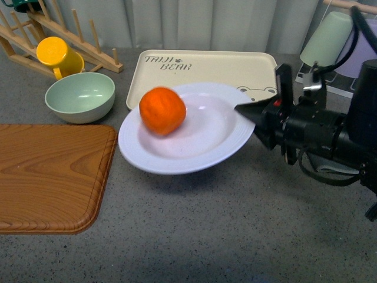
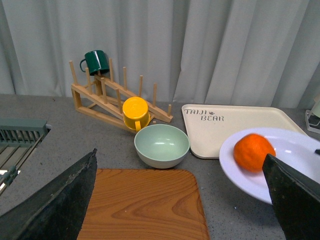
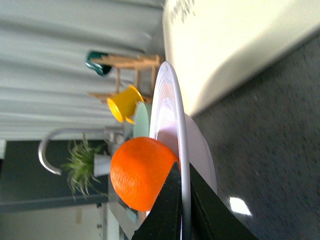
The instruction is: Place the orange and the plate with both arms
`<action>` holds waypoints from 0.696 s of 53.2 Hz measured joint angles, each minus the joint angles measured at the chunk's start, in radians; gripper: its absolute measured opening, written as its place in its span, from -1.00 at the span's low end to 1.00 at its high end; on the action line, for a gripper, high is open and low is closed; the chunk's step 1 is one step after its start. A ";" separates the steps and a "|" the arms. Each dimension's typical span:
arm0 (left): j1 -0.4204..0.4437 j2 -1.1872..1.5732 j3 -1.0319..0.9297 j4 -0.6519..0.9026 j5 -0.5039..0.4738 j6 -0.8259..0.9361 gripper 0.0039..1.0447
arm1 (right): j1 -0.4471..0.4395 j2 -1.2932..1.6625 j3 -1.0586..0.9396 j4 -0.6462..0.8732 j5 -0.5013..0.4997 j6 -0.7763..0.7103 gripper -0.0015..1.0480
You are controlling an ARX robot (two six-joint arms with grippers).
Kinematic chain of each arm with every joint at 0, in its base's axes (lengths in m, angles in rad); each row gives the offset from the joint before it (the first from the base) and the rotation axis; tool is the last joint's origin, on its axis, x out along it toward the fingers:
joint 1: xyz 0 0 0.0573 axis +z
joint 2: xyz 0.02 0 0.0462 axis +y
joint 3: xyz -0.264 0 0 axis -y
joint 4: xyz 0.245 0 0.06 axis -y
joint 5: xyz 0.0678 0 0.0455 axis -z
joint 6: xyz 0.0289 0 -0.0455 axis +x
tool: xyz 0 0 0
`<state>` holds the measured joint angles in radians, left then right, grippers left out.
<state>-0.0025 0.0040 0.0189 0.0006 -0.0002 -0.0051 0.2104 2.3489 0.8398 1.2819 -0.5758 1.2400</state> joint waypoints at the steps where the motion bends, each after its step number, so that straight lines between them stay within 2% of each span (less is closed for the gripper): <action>1: 0.000 0.000 0.000 0.000 0.000 0.000 0.88 | -0.004 0.002 0.000 0.029 0.014 0.019 -0.97; 5: 0.000 0.000 0.000 0.000 0.000 0.000 0.88 | -0.014 0.011 0.002 0.101 0.067 0.075 -0.97; 20: 0.000 0.000 0.000 0.000 0.000 0.000 0.88 | 0.000 0.043 0.006 0.107 0.184 0.111 -0.97; 23: 0.000 0.000 0.000 0.000 0.000 0.000 0.88 | 0.023 0.066 0.038 0.104 0.263 0.144 -0.97; 28: 0.000 0.000 0.000 0.000 0.001 0.000 0.88 | 0.080 0.108 0.139 0.076 0.455 0.189 -0.97; 37: 0.000 0.000 0.000 0.000 0.000 0.000 0.88 | 0.132 0.134 0.244 0.033 0.585 0.235 -0.97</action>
<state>-0.0025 0.0040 0.0189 0.0006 0.0002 -0.0048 0.3428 2.4828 1.0840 1.3151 0.0090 1.4746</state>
